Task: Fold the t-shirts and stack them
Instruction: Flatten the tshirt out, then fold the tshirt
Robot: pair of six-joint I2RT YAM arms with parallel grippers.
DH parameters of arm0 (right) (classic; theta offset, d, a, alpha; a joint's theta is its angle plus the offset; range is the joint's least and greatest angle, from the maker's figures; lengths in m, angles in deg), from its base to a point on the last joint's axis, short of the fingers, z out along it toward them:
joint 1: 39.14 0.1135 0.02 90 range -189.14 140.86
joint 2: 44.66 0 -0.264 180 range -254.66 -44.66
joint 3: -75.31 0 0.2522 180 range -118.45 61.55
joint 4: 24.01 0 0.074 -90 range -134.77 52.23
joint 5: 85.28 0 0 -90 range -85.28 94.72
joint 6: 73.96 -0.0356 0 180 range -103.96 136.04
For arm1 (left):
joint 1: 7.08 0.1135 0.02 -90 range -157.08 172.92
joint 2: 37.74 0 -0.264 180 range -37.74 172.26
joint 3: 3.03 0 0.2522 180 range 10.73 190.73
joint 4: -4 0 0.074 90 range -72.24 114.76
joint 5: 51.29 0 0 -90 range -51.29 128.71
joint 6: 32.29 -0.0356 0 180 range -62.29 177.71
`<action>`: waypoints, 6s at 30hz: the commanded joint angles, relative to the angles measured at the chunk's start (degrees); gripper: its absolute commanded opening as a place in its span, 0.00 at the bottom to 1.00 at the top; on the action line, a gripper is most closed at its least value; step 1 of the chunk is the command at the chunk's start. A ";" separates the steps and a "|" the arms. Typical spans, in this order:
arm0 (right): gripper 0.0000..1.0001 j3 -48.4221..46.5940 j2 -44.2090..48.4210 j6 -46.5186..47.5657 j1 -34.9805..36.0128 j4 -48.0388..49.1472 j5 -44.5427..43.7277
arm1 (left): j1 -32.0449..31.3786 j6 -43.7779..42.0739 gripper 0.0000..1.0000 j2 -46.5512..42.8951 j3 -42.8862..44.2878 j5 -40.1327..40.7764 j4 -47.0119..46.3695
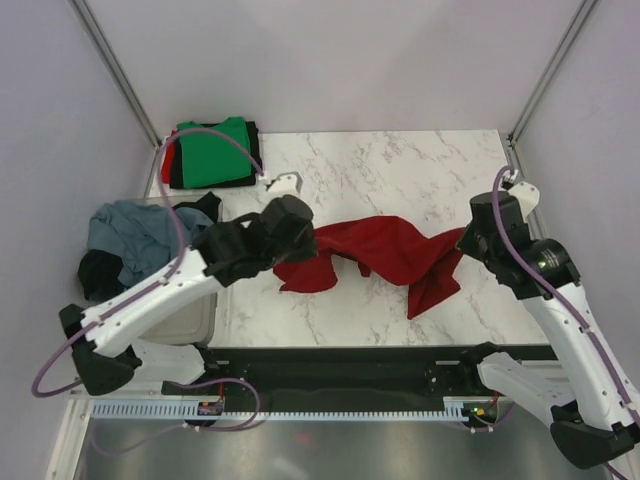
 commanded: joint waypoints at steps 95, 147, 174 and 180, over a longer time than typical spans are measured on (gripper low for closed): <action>0.98 -40.19 -82.24 15.74 -21.65 22.92 18.37 | 35.51 -18.19 0.93 48.56 13.88 -24.24 -20.48; 0.97 30.00 0.72 4.14 -41.33 16.31 23.72 | -11.60 13.81 0.73 6.89 -38.50 -19.41 -22.67; 0.93 35.45 -0.34 -2.01 -43.27 19.75 19.70 | -8.88 8.88 0.02 0.23 -25.93 -7.37 -13.80; 0.89 35.46 -3.66 -2.54 -45.37 21.85 15.91 | -7.12 8.00 0.02 -3.11 -25.48 -7.45 -11.25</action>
